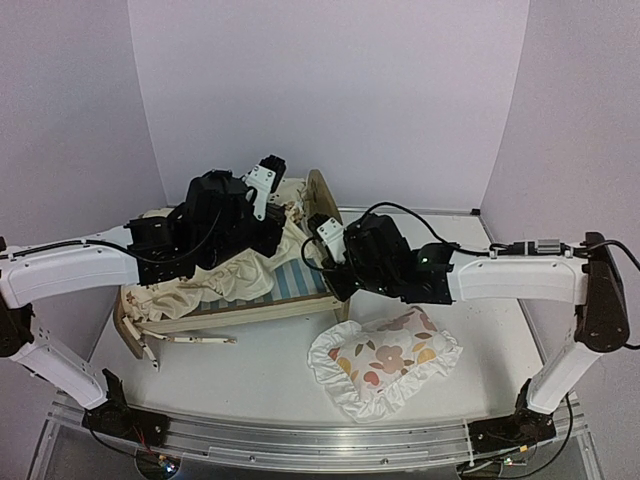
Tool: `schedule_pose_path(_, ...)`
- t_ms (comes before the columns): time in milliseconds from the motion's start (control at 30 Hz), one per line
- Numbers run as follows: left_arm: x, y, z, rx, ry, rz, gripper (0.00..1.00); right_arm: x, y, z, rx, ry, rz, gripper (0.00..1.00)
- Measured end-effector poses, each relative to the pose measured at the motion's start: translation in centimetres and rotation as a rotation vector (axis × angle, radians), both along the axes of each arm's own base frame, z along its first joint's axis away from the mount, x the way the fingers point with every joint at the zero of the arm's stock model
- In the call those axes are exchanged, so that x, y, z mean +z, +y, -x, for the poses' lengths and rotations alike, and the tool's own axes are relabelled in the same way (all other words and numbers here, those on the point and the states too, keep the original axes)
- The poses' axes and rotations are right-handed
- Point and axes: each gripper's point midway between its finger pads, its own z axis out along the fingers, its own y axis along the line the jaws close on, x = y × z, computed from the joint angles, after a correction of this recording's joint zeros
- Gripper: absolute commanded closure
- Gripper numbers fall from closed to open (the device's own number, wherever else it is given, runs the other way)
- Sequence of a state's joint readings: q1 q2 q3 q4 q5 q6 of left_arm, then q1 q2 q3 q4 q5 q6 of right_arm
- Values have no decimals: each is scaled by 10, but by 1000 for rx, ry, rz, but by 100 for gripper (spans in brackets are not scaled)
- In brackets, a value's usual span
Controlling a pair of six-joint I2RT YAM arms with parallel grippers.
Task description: Set up the pet bed
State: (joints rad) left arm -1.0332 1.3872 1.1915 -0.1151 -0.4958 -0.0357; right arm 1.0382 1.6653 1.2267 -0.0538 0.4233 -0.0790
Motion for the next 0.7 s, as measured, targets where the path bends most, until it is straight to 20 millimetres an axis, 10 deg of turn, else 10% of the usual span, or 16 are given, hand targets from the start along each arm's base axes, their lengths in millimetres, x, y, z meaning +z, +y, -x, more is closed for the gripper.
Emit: schedule_pose_path(700,-23,-14,-9,-19,24,-32,100,58,-9,57,94,345,-148,100)
